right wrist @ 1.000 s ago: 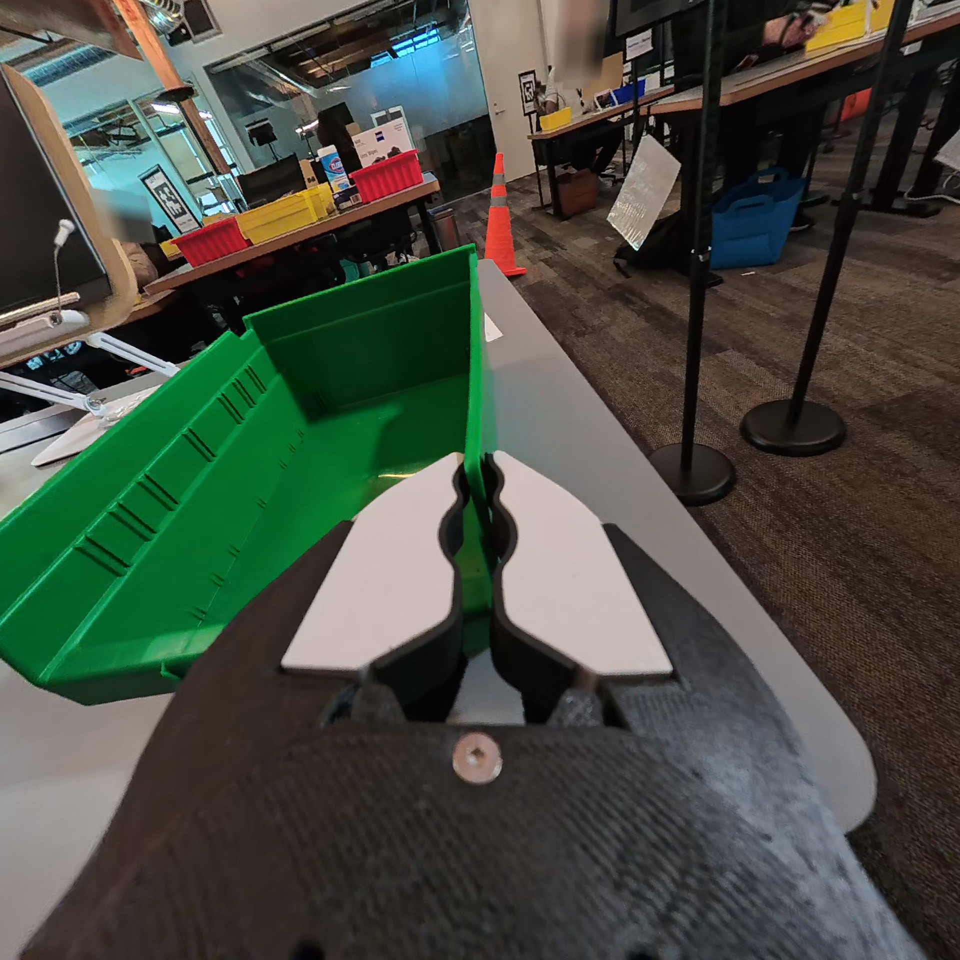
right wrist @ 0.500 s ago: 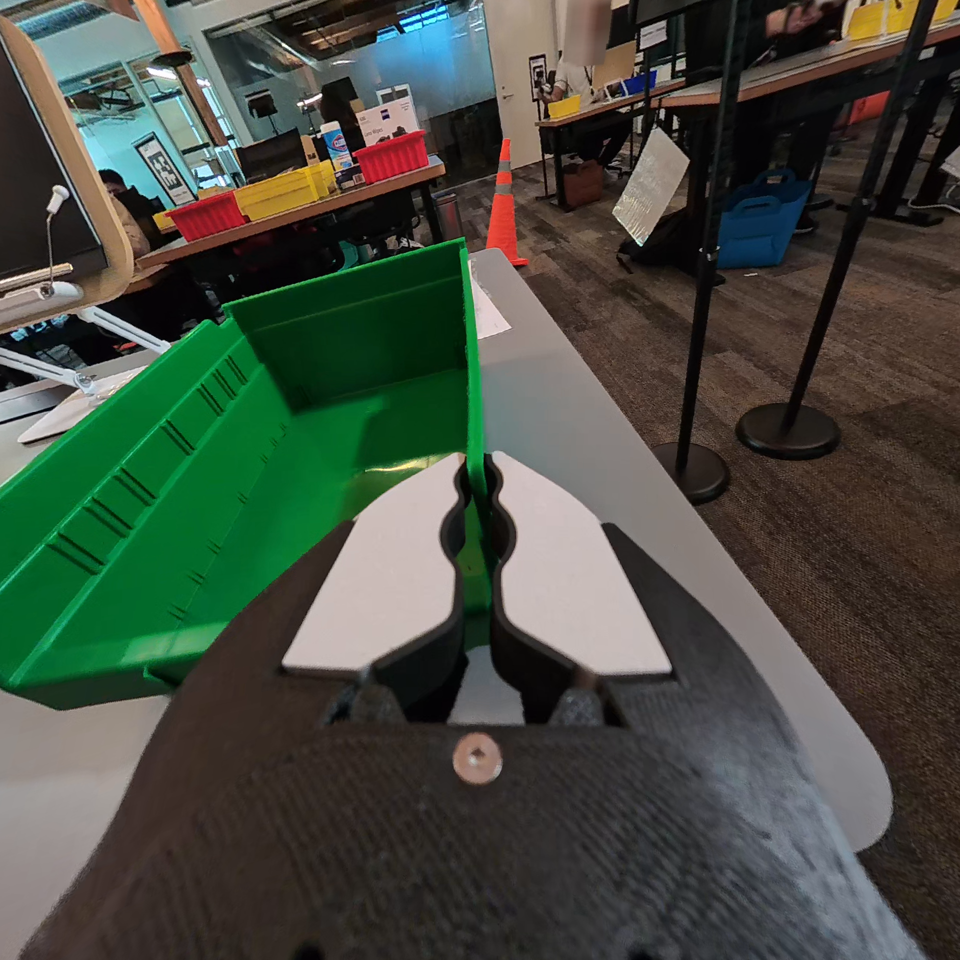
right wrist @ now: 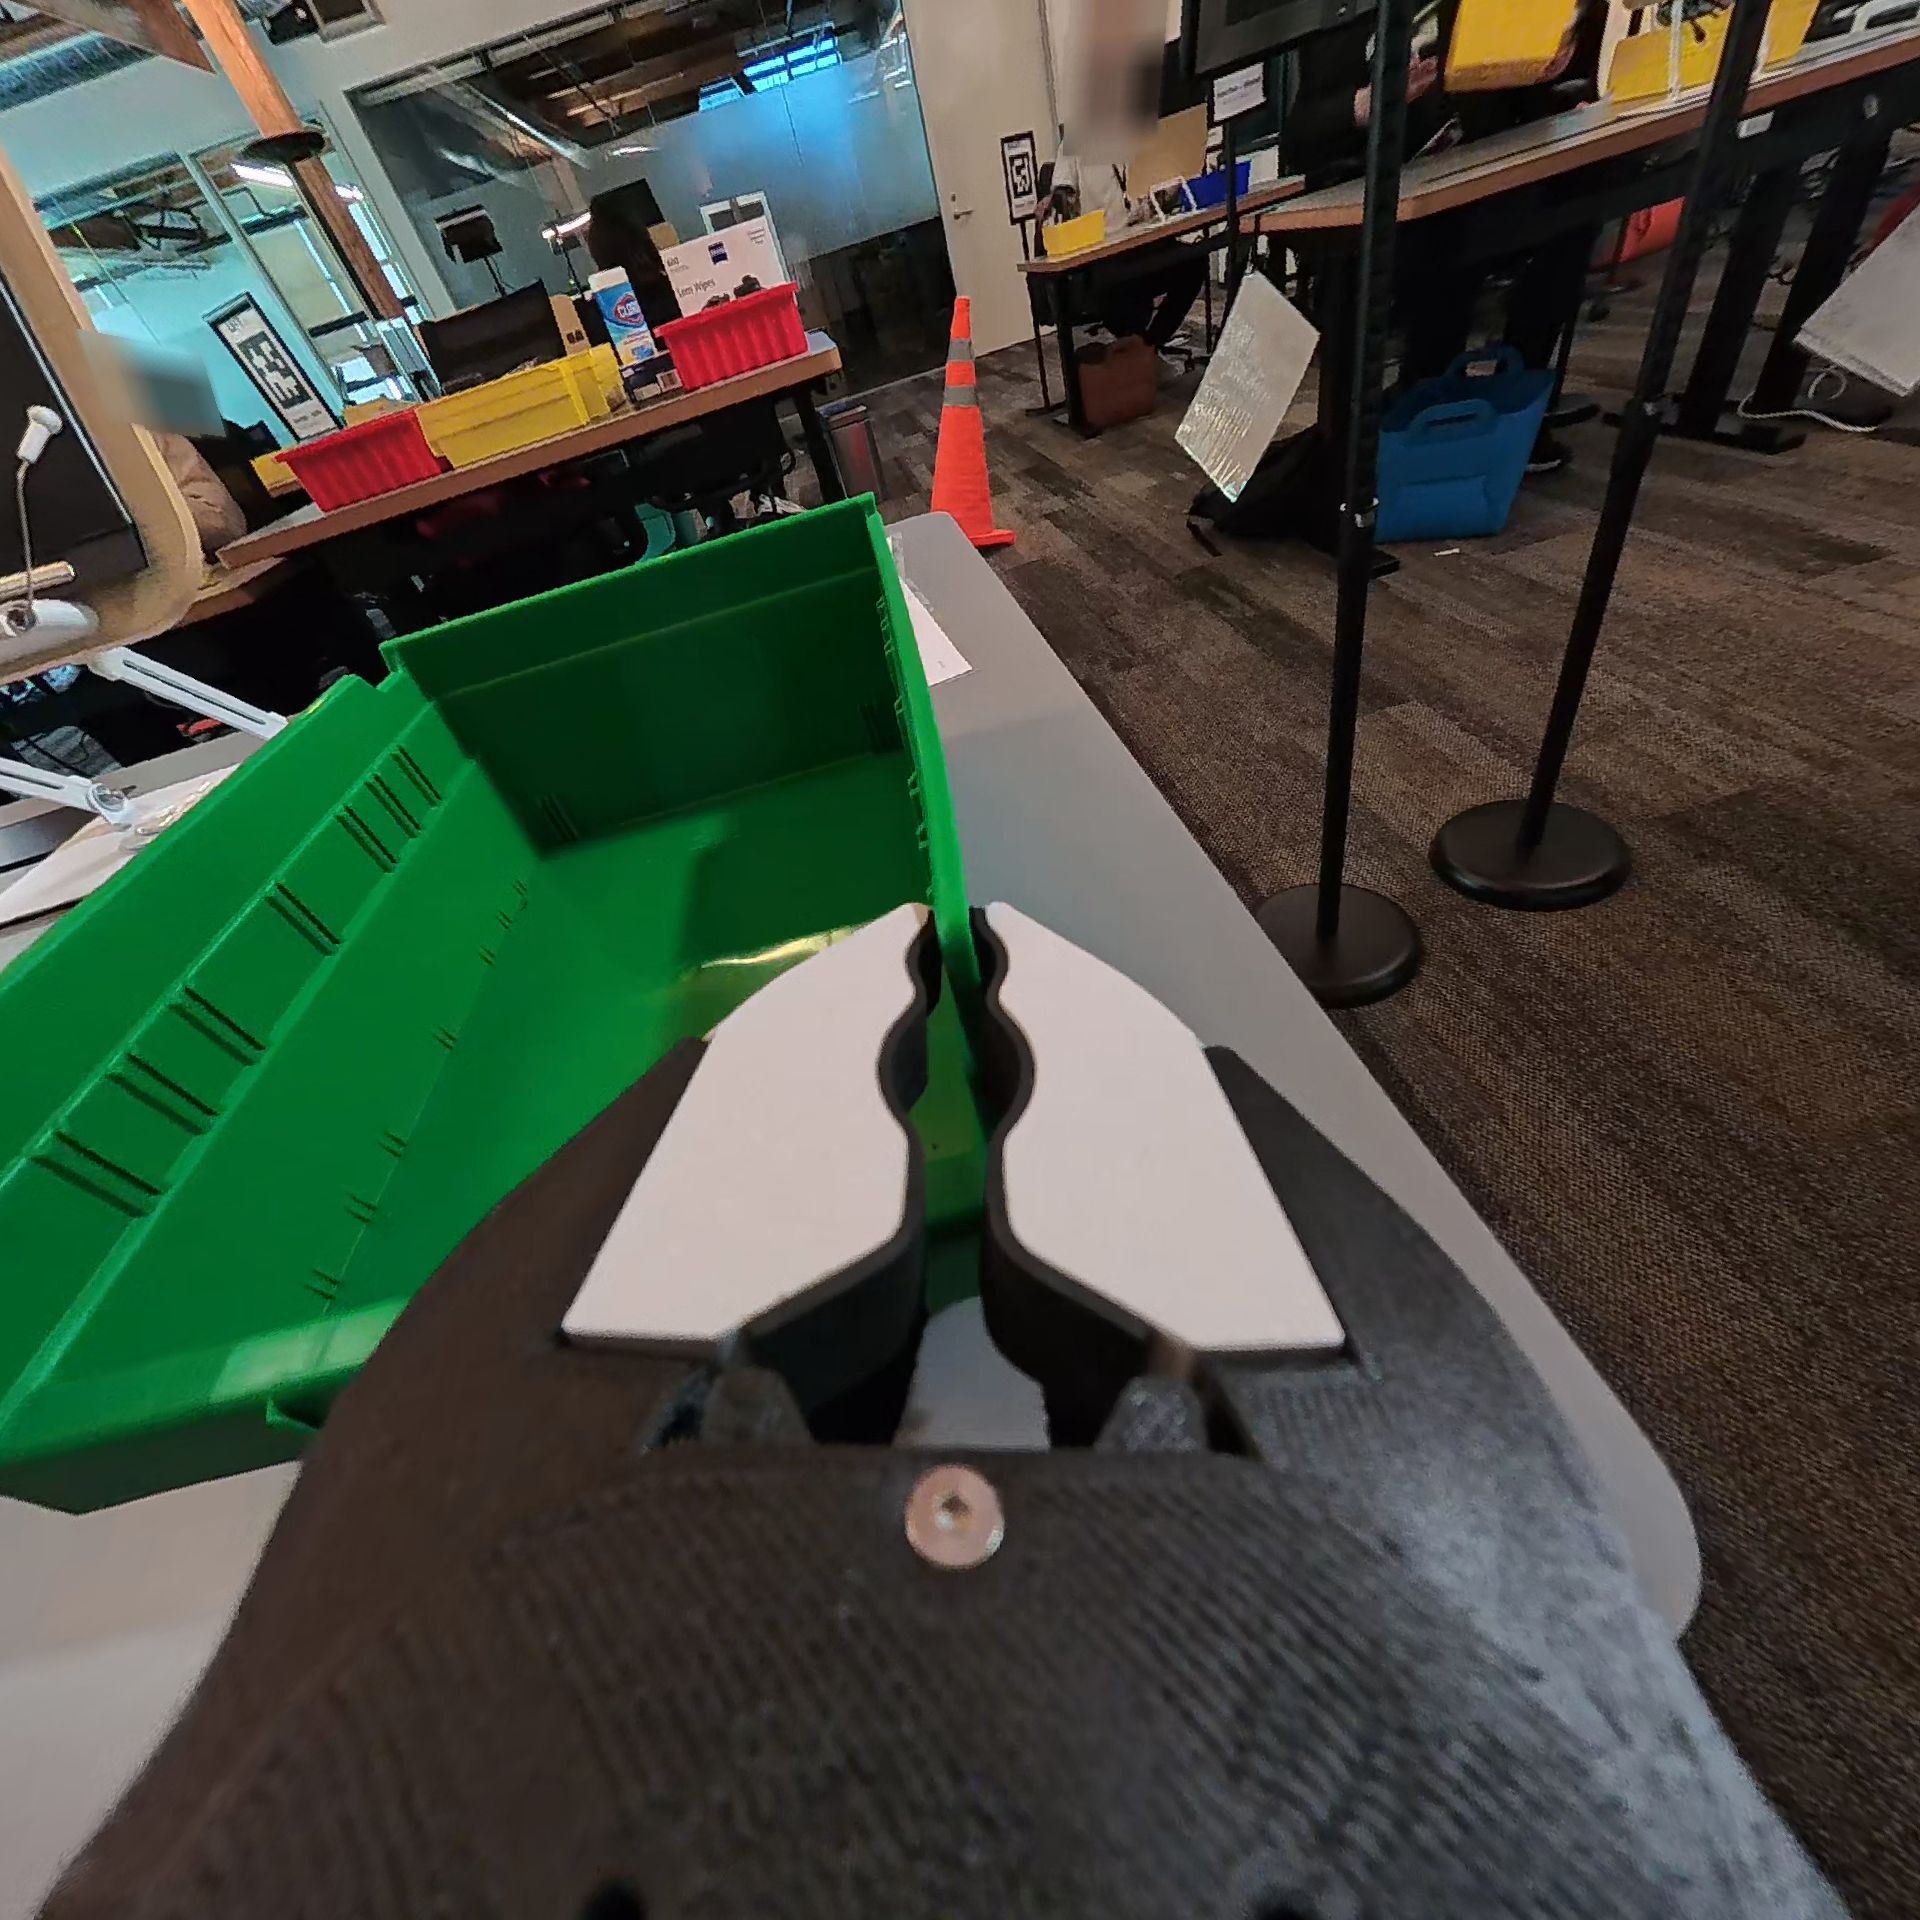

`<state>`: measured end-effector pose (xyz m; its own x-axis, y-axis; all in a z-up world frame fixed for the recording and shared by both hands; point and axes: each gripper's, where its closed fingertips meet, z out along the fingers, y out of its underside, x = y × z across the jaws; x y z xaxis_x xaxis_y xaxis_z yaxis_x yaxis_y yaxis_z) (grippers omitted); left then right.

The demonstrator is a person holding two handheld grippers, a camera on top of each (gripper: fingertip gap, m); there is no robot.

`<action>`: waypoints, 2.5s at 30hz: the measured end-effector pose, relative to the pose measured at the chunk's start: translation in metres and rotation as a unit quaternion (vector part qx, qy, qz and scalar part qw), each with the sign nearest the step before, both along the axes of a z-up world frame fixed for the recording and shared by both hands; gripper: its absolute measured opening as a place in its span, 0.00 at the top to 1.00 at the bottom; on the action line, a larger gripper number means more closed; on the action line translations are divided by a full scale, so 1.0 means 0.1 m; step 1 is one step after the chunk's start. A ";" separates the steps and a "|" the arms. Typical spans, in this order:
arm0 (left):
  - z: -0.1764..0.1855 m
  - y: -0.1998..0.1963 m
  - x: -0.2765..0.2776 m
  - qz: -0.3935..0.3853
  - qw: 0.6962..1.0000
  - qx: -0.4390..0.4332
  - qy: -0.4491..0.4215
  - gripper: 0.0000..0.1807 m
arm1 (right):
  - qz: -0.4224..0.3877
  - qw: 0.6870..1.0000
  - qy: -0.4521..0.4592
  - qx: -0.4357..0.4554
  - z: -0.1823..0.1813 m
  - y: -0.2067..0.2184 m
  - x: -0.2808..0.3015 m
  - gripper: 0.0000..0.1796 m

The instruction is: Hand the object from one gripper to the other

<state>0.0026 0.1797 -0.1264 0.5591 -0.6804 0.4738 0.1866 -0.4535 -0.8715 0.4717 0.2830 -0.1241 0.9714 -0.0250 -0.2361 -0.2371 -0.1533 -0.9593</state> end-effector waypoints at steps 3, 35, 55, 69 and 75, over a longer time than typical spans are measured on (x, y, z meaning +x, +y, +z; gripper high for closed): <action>-0.01 -0.01 0.02 -0.003 1.000 -0.002 0.001 0.74 | 0.003 1.000 -0.005 -0.001 0.00 0.01 0.00 0.97; 0.73 0.32 -2.62 0.456 0.833 0.202 0.239 0.66 | 0.377 0.909 -0.025 0.176 0.81 -0.89 -3.31 0.88; 0.05 0.40 -3.35 0.455 0.805 0.110 0.365 0.72 | 0.460 0.886 0.048 0.036 0.28 -0.72 -3.61 0.85; 0.03 0.41 -3.32 0.447 0.801 0.114 0.381 0.71 | 0.473 0.879 0.059 0.012 0.21 -0.73 -3.66 0.86; 0.03 0.40 -3.32 0.448 0.805 0.110 0.372 0.71 | 0.474 0.877 0.076 0.002 0.19 -0.72 -3.65 0.86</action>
